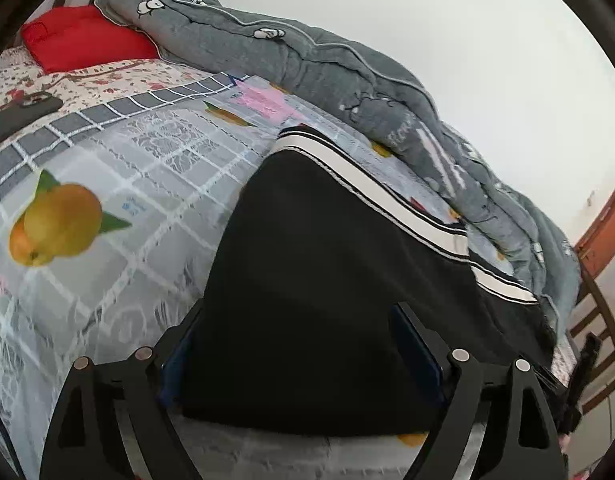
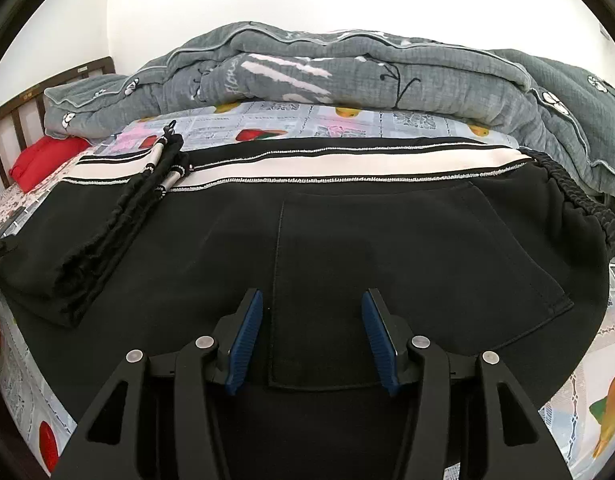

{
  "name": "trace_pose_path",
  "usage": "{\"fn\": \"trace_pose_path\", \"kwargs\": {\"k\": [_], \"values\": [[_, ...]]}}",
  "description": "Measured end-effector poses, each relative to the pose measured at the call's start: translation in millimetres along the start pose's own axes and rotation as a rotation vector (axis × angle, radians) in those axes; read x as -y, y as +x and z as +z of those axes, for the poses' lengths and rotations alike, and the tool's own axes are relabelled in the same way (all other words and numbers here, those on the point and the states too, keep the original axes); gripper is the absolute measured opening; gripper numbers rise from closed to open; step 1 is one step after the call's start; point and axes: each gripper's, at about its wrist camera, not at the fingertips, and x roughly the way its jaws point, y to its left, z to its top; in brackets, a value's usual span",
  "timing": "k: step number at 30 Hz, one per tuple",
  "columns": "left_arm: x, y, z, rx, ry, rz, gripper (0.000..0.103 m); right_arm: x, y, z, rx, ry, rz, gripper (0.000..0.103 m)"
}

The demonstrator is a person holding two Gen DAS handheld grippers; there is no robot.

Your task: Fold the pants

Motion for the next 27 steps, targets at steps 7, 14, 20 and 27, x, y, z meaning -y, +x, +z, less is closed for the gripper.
{"fn": "trace_pose_path", "kwargs": {"k": [7, 14, 20, 27], "values": [[-2, -7, -6, 0.018, -0.032, -0.045, 0.087, -1, 0, 0, 0.002, 0.006, 0.008, 0.052], [1, 13, 10, 0.03, -0.068, -0.05, 0.09, 0, 0, 0, 0.002, 0.007, 0.008, 0.052], [2, 3, 3, 0.003, -0.069, -0.083, 0.091, 1, 0, 0, 0.002, 0.006, 0.006, 0.053], [1, -19, -19, 0.005, -0.112, -0.14, 0.091, 7, -2, -1, 0.008, 0.032, 0.022, 0.054]]}}
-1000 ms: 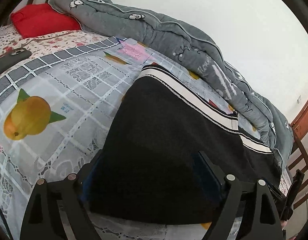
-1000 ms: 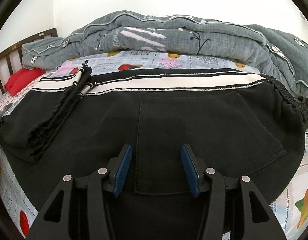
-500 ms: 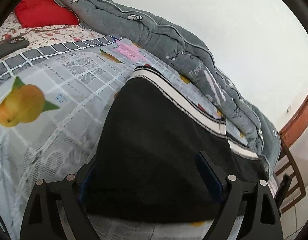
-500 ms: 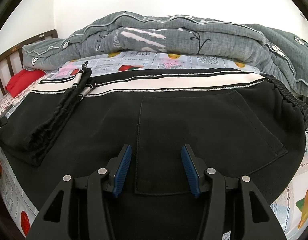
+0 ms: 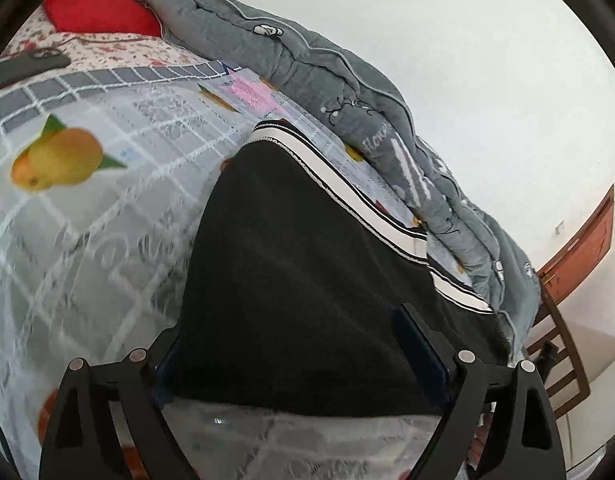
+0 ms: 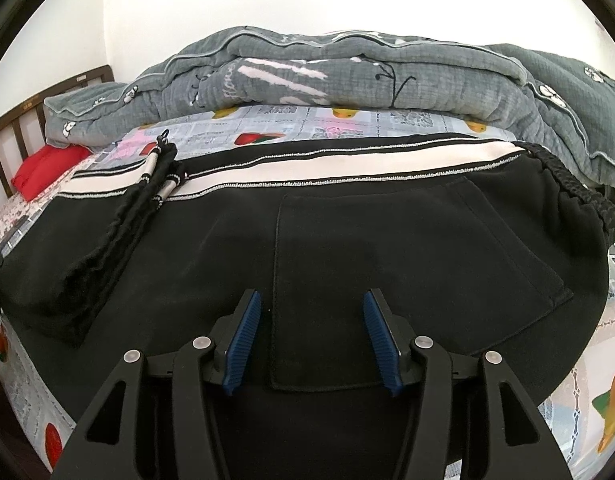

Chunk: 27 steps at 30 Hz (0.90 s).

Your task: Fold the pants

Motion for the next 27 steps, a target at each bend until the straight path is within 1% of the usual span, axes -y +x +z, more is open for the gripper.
{"fn": "trace_pose_path", "kwargs": {"k": [4, 6, 10, 16, 19, 20, 21, 22, 23, 24, 25, 26, 27], "values": [[-3, -7, -9, -0.012, -0.048, -0.067, 0.091, -1, 0, 0, 0.0, -0.002, -0.003, 0.054], [-2, -8, -13, -0.009, -0.059, -0.083, 0.091, -1, 0, 0, 0.0, 0.0, 0.0, 0.054], [5, -5, -14, -0.004, -0.056, -0.06, 0.091, -1, 0, -1, 0.002, 0.0, 0.002, 0.054], [3, 8, -3, -0.005, -0.102, -0.054, 0.091, -2, 0, -1, 0.002, -0.002, -0.002, 0.054], [5, 11, 2, -0.016, -0.121, -0.027, 0.09, -2, -3, -3, 0.01, -0.005, -0.001, 0.054], [8, 12, 4, -0.019, -0.118, 0.001, 0.085, -1, -5, -4, 0.013, -0.004, 0.004, 0.054], [9, 12, 3, -0.021, -0.112, 0.019, 0.075, -1, -7, -5, 0.017, -0.006, 0.006, 0.054], [12, 13, 5, -0.026, -0.096, 0.058, 0.067, -1, -11, -6, 0.024, -0.013, 0.0, 0.054], [12, 13, 5, -0.033, -0.09, 0.082, 0.05, -1, -16, -9, 0.033, -0.02, -0.022, 0.054], [12, 14, 6, -0.041, -0.089, 0.118, 0.038, -1, -21, -11, 0.04, -0.025, -0.043, 0.054], [13, 14, 8, -0.049, -0.094, 0.144, 0.034, 1, -28, -14, 0.049, -0.029, -0.059, 0.054], [13, 13, 10, -0.05, -0.099, 0.149, 0.026, 5, -37, -18, 0.062, -0.026, -0.058, 0.054], [18, 10, 13, -0.044, -0.095, 0.153, 0.022, 10, -44, -20, 0.068, -0.017, -0.059, 0.054]]}}
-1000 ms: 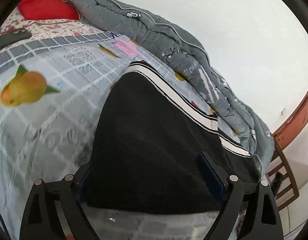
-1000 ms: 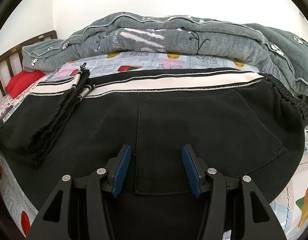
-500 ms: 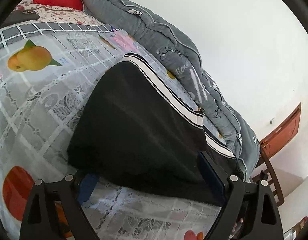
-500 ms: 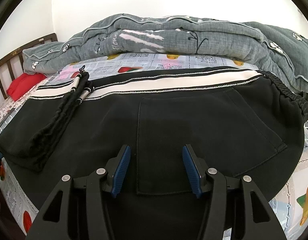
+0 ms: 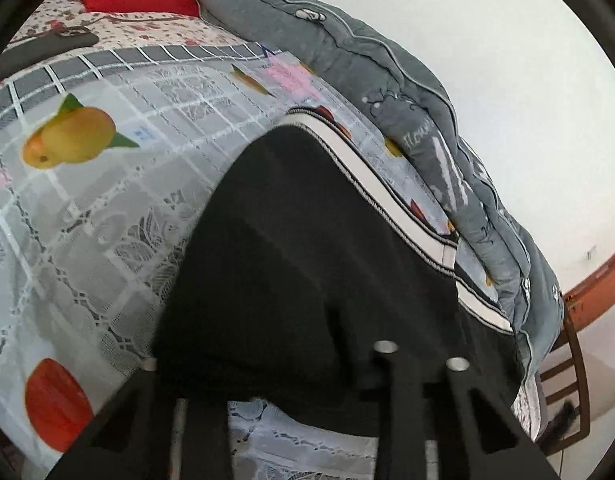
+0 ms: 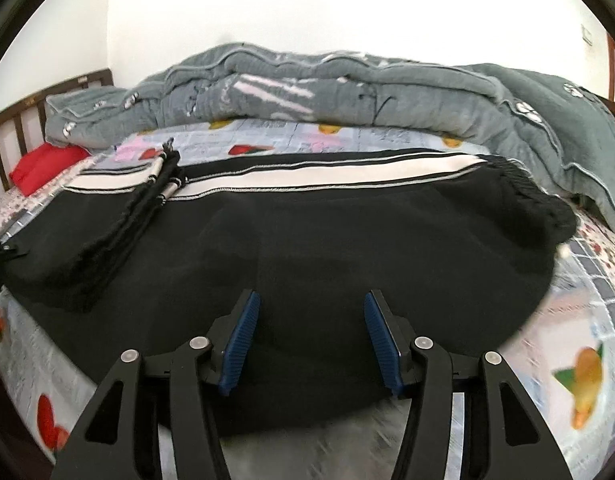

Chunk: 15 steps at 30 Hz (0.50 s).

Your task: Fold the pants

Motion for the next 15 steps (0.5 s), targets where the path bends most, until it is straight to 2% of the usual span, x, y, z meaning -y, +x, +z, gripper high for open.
{"fn": "trace_pose_path", "kwargs": {"k": [2, 7, 11, 15], "values": [[16, -8, 5, 0.038, 0.049, 0.014, 0.018, 12, -12, -4, 0.008, 0.017, -0.018, 0.054], [98, -22, 7, 0.14, 0.257, 0.109, 0.017, 55, -39, -11, 0.017, 0.082, -0.081, 0.054], [169, -13, -5, 0.175, 0.401, 0.121, 0.017, 90, -69, -15, 0.075, 0.16, -0.159, 0.054], [224, 6, -28, 0.174, 0.524, 0.108, 0.017, 113, -92, -20, 0.116, 0.174, -0.219, 0.054]]}}
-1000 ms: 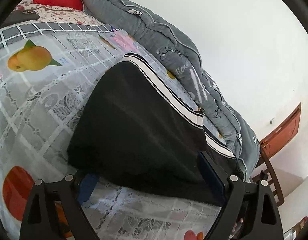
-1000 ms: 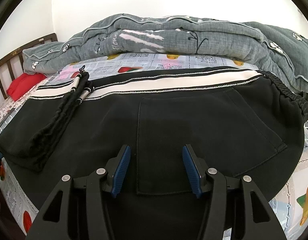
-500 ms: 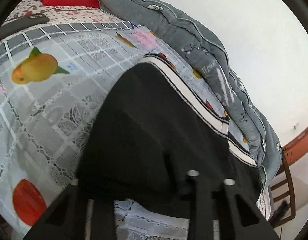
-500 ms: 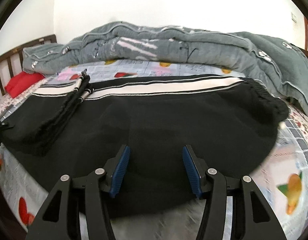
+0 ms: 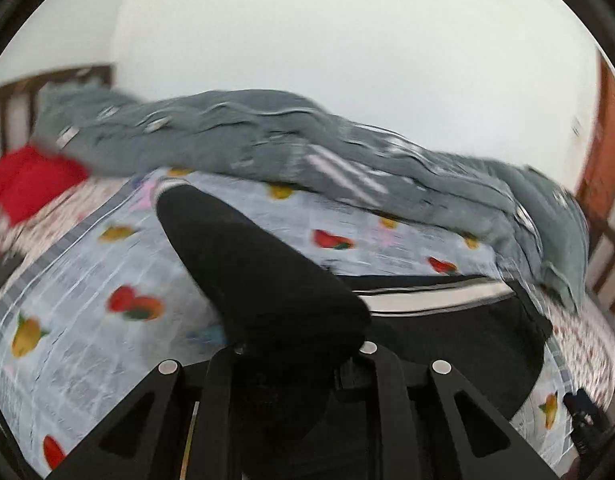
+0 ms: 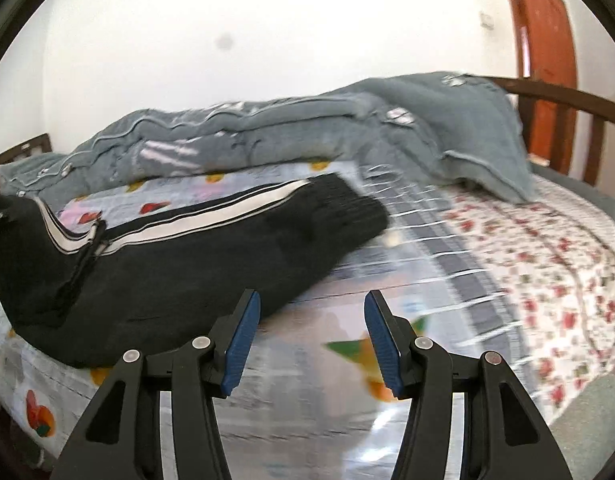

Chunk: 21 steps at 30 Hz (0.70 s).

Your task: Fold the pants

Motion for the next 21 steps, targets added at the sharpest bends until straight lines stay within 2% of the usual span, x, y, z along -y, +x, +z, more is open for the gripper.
{"fn": "trace_pose_path", "kwargs": {"k": [4, 8, 11, 13, 16, 21], "values": [[58, 20, -7, -0.036, 0.089, -0.06, 0.017, 22, -7, -12, -0.024, 0.023, -0.026, 0.054], [94, 38, -25, -0.099, 0.101, -0.165, 0.017, 39, -6, -28, -0.068, 0.041, -0.038, 0.054], [121, 60, -49, -0.182, 0.104, -0.256, 0.017, 48, -7, -40, -0.097, 0.065, -0.043, 0.054], [135, 69, -66, -0.223, 0.115, -0.27, 0.016, 51, -4, -45, -0.118, 0.077, -0.038, 0.054], [150, 74, -83, -0.227, 0.153, -0.278, 0.016, 50, -1, -51, -0.141, 0.069, -0.036, 0.054], [144, 68, -75, -0.254, 0.137, -0.304, 0.019, 46, 5, -49, -0.167, 0.065, 0.019, 0.054]]}}
